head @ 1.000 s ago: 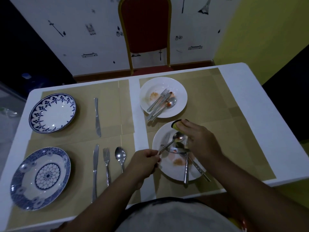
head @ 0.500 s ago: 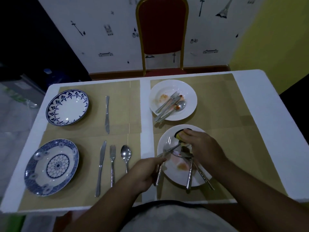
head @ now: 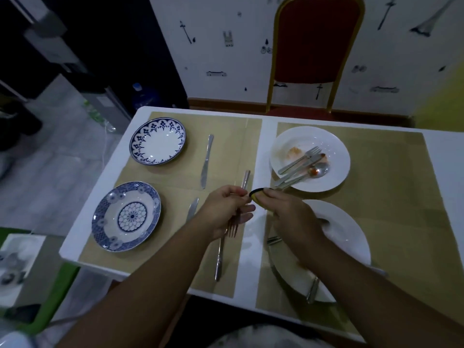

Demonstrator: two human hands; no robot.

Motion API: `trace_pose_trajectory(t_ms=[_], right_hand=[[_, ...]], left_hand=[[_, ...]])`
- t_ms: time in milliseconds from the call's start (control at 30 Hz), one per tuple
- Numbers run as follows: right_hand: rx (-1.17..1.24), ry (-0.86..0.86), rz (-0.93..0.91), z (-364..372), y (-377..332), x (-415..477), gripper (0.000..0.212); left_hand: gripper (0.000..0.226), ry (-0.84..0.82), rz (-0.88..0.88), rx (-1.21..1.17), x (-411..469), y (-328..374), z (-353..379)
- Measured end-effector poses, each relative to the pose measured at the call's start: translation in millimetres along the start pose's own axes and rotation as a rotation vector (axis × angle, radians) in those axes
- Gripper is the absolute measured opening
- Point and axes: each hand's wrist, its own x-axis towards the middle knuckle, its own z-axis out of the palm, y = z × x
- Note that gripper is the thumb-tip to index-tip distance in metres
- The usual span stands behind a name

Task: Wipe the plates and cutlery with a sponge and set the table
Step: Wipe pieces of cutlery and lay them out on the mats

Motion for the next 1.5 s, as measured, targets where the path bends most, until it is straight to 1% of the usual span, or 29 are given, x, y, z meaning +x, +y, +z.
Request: trace_pose_trajectory(t_ms=[100, 167, 233, 333, 400, 467, 600, 700, 800, 867, 933, 967, 1033, 1100, 1133, 1267, 1400, 1500], right_hand=[[-0.026, -0.035, 0.017, 15, -1, 7, 0.077], [-0.019, -0.015, 0.046, 23, -5, 11, 0.079], [-0.038, 0.019, 0.079, 28, -10, 17, 0.076], [-0.06, 0.034, 0.119, 40, -12, 34, 0.071], [-0.098, 0.019, 0.167, 50, -7, 51, 0.072], [-0.104, 0.015, 0.219, 57, -5, 69, 0.075], [-0.07, 0.003, 0.266, 67, 0, 104, 0.068], [-0.051, -0.058, 0.347, 76, 7, 122, 0.07], [-0.041, -0.1, 0.397, 86, 15, 135, 0.065], [-0.074, -0.115, 0.4, 93, 20, 139, 0.064], [-0.086, -0.138, 0.387, 98, 21, 141, 0.061], [-0.091, -0.142, 0.359, 100, 19, 142, 0.058], [-0.162, -0.09, 0.249, 102, 12, 143, 0.046], [-0.265, -0.027, 0.171, 108, 10, 140, 0.043], [-0.299, -0.033, 0.182, 113, 13, 138, 0.045], [-0.31, -0.155, 0.345, 130, 25, 127, 0.06], [-0.306, -0.137, 0.379, 135, 25, 126, 0.061], [-0.295, -0.125, 0.397, 136, 24, 125, 0.066]], left_hand=[[0.012, 0.048, -0.007, 0.005, 14, -3, -17], [0.009, 0.051, -0.049, -0.01, 23, -5, -28], [0.015, 0.045, -0.07, 0.001, 34, -4, -38], [0.019, 0.06, -0.046, 0.043, 54, 5, -51], [0.021, 0.085, -0.04, 0.05, 74, 16, -58], [0.023, 0.126, -0.01, 0.11, 97, 28, -63], [0.027, 0.17, 0.145, 0.362, 139, 57, -67], [0.023, 0.161, 0.24, 0.603, 164, 71, -66], [0.026, 0.166, 0.347, 0.898, 183, 74, -71], [0.031, 0.155, 0.402, 0.994, 187, 72, -76], [0.033, 0.135, 0.526, 1.134, 188, 66, -85], [0.034, 0.101, 0.624, 1.268, 188, 62, -91], [0.047, -0.033, 0.782, 1.519, 185, 49, -105], [0.062, -0.153, 0.797, 1.642, 181, 38, -118], [0.065, -0.172, 0.803, 1.665, 180, 35, -122], [0.065, -0.193, 0.833, 1.684, 177, 30, -126], [0.065, -0.223, 0.824, 1.642, 176, 28, -130], [0.062, -0.224, 0.843, 1.6, 175, 28, -135]])
